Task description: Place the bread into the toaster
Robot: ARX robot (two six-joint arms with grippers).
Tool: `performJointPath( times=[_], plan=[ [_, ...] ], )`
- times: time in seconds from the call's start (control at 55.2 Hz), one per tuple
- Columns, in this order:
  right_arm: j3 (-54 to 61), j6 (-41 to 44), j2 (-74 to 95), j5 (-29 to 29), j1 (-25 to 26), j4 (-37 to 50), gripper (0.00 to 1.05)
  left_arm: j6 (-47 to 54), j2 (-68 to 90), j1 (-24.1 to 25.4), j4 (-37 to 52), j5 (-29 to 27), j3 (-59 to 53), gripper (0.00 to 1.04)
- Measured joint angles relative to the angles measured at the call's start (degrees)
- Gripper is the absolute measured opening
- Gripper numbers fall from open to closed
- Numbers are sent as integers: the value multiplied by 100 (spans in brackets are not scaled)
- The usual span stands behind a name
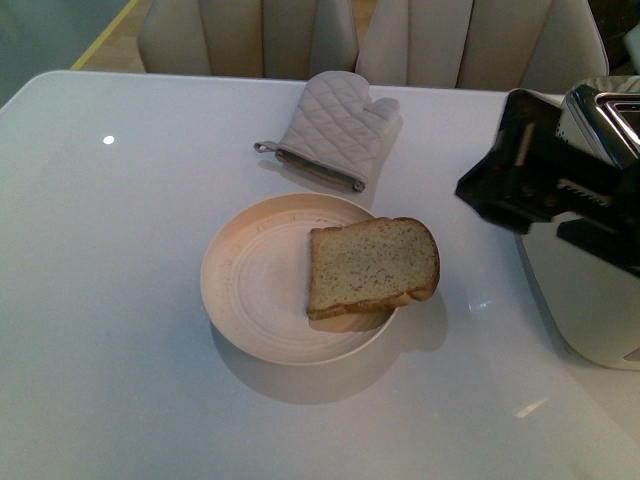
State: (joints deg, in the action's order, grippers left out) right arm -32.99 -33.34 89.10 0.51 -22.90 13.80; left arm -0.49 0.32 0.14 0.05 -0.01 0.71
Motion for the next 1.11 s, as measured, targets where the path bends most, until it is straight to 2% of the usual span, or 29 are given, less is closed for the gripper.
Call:
performJointPath(
  times=[0.362, 1.105],
  plan=[
    [-973, -833, 2205, -245, 240, 380, 96, 2, 0, 0, 0, 0, 0, 97],
    [-2184, -1224, 3971, -638, 387, 758, 96, 2, 0, 0, 0, 0, 0, 97]
  ],
)
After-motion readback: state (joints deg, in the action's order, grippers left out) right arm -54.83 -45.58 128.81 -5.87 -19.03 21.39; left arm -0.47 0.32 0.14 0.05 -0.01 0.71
